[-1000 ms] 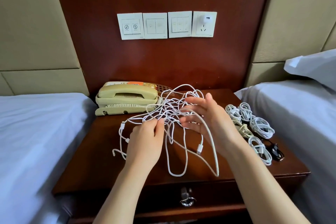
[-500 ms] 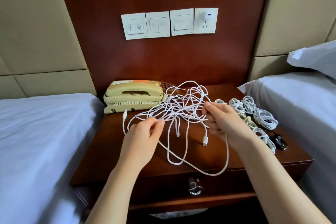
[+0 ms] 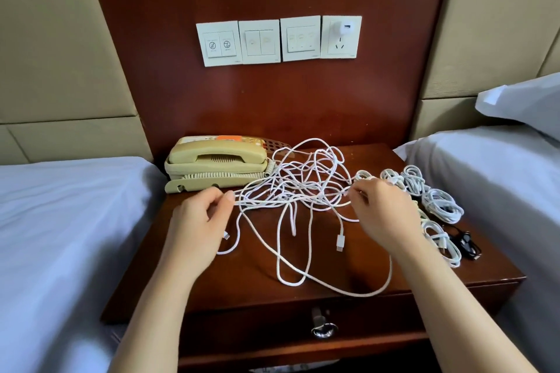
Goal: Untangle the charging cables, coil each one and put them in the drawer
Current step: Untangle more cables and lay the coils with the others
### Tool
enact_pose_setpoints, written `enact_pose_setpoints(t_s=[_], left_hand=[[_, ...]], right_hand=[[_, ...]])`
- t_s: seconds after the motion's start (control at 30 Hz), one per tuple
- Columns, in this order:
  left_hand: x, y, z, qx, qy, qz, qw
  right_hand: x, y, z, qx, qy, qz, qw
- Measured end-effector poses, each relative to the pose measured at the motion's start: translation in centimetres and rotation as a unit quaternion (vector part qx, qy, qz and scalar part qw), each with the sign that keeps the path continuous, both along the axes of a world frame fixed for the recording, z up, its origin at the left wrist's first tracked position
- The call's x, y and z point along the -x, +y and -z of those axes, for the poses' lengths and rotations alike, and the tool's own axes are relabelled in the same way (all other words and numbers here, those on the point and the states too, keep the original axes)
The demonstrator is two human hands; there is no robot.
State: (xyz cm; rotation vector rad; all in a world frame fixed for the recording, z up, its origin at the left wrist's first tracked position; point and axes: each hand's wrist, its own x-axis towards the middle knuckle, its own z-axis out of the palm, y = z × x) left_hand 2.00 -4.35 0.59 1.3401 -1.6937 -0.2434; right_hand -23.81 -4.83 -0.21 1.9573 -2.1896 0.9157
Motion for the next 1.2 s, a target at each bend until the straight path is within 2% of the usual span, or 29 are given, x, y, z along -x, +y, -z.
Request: enact_pose_setpoints(t_s=[0.07, 0.13, 0.23, 0.3, 0.4, 0.47, 0.57, 0.67, 0.77, 0.83, 1.0, 1.1, 1.2], left_hand=[[1.1, 0.3, -0.2, 0.020, -0.025, 0.024, 0.999], [2.1, 0.6, -0.4, 0.034, -0.051, 0.051, 0.997], [3.0, 1.2, -0.7, 0.060, -0.054, 0.076, 0.994], [3.3, 1.5, -0.7, 0.085, -0.044, 0.084, 0.992], [3.2, 1.7, -0.8, 0.109, -0.024, 0.091, 0.989], [3.1, 1.6, -0.8, 0.105, -0.009, 0.101, 0.989], [3.1, 1.6, -0.5, 0.038, 0.020, 0.110, 0.993], [3.2, 1.4, -0.3, -0.073, 0.069, 0.122, 0.987], [3.4, 1.5, -0.5, -0.192, 0.232, 0.204, 0.931], [3.5, 1.8, -0.7, -0.248, 0.304, 0.239, 0.888], [3.7, 2.4, -0.9, -0.345, 0.366, 0.317, 0.804], [3.8, 2.6, -1.1, -0.342, 0.391, 0.349, 0.780], [4.1, 2.7, -1.4, -0.331, 0.441, 0.357, 0.754]], right_hand=[[-1.0, 0.2, 0.1, 0.015, 0.074, -0.028, 0.997], [-2.0, 0.4, -0.2, 0.055, 0.073, -0.128, 0.988], [-4.0, 1.0, -1.0, 0.060, -0.048, -0.307, 0.949], [-5.5, 1.6, -1.3, 0.046, -0.094, -0.354, 0.930], [-6.5, 2.2, -1.8, 0.064, -0.145, -0.356, 0.921], [-6.4, 2.3, -2.1, 0.103, -0.147, -0.335, 0.925], [-6.4, 2.1, -2.3, 0.177, -0.120, -0.293, 0.932], [-6.5, 2.0, -2.5, 0.219, -0.134, -0.256, 0.932], [-6.3, 1.7, -2.4, 0.217, -0.148, -0.235, 0.936], [-6.3, 1.5, -2.1, 0.208, -0.155, -0.222, 0.940], [-5.9, 1.3, -1.9, 0.137, -0.191, -0.227, 0.945], [-5.6, 1.3, -1.9, 0.118, -0.184, -0.210, 0.953], [-5.4, 1.1, -1.6, 0.053, -0.136, -0.208, 0.967]])
